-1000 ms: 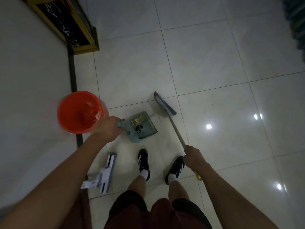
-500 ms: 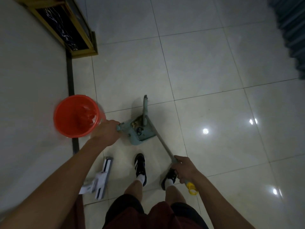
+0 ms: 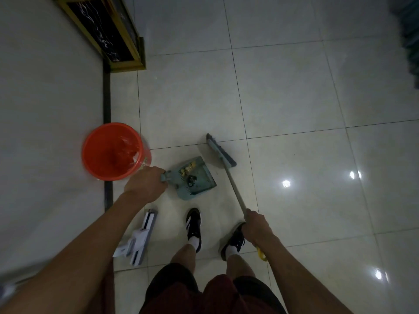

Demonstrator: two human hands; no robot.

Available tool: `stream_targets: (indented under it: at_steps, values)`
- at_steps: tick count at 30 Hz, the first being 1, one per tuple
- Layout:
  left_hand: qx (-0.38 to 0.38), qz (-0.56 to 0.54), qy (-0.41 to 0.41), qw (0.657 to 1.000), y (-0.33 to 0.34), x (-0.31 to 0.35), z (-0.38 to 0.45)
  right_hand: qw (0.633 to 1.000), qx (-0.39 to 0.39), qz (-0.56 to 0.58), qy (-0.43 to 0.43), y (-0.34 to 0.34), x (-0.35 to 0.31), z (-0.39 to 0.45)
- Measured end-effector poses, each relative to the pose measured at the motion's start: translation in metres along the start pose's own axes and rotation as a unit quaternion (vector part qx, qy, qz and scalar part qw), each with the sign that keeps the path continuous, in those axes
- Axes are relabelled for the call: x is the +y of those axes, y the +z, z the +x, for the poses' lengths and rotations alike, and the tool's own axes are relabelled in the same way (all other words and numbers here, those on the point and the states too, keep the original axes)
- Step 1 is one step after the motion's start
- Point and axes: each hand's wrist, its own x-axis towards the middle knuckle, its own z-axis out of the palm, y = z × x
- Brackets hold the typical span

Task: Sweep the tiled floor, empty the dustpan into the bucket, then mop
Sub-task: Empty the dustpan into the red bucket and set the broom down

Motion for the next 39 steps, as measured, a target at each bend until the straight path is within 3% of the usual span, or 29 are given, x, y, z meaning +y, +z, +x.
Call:
stream_targets:
  at_steps: [4,8,14,17,27,32,39]
  values:
    - [0.0,0.015,-0.008,1.0,-0.004,0.014,0.005,0.999,-0.041,0.021,-0.003,0.013,-0.013,0.001]
    - [-0.006,0.014,-0.013,1.0,-0.005,0.022,0.007,0.989,-0.084,0.123,0.003,0.011,-0.023,-0.005]
    - [-0.011,0.007,-0.024,1.0,-0.003,0.029,-0.004,0.975,-0.085,0.206,0.007,-0.014,-0.007,-0.018]
    - [0.007,-0.021,-0.041,0.999,0.0,0.031,-0.016,0.98,-0.073,0.183,-0.002,-0.025,0.011,-0.019]
    - [0.049,-0.071,-0.15,0.985,0.028,0.034,-0.064,0.996,-0.015,-0.04,-0.074,-0.056,0.04,-0.008]
    - [0.038,-0.055,-0.156,0.986,0.037,0.034,-0.066,0.996,-0.057,-0.028,-0.065,-0.035,0.024,-0.002]
    - [0.039,-0.045,-0.14,0.988,0.03,0.024,-0.057,0.988,-0.125,0.075,-0.05,-0.009,0.0,-0.009]
